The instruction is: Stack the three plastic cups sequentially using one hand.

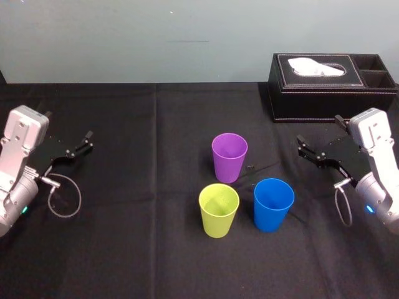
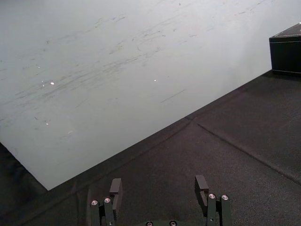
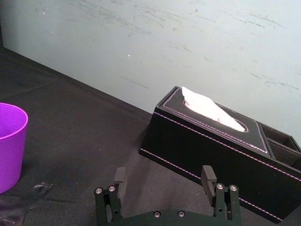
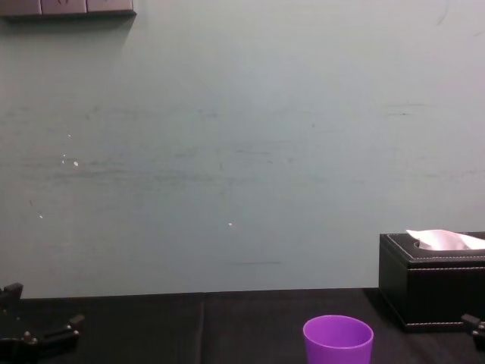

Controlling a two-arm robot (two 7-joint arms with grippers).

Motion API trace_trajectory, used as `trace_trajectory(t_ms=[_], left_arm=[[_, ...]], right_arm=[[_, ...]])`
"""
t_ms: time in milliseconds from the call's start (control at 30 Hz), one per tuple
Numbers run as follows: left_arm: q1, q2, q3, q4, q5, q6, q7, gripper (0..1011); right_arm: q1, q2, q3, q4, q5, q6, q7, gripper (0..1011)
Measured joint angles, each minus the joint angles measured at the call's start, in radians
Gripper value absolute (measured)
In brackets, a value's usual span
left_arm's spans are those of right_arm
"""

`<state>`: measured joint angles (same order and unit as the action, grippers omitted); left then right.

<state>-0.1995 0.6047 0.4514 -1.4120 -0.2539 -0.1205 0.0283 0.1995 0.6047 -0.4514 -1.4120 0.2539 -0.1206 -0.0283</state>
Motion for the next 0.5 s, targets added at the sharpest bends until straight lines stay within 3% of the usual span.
trace_trajectory(t_ms=[500], left_arm=[[0.000, 0.000, 0.000, 0.000, 0.000, 0.000, 0.000, 1011]], right_arm=[[0.000, 0.000, 0.000, 0.000, 0.000, 0.000, 0.000, 1004]])
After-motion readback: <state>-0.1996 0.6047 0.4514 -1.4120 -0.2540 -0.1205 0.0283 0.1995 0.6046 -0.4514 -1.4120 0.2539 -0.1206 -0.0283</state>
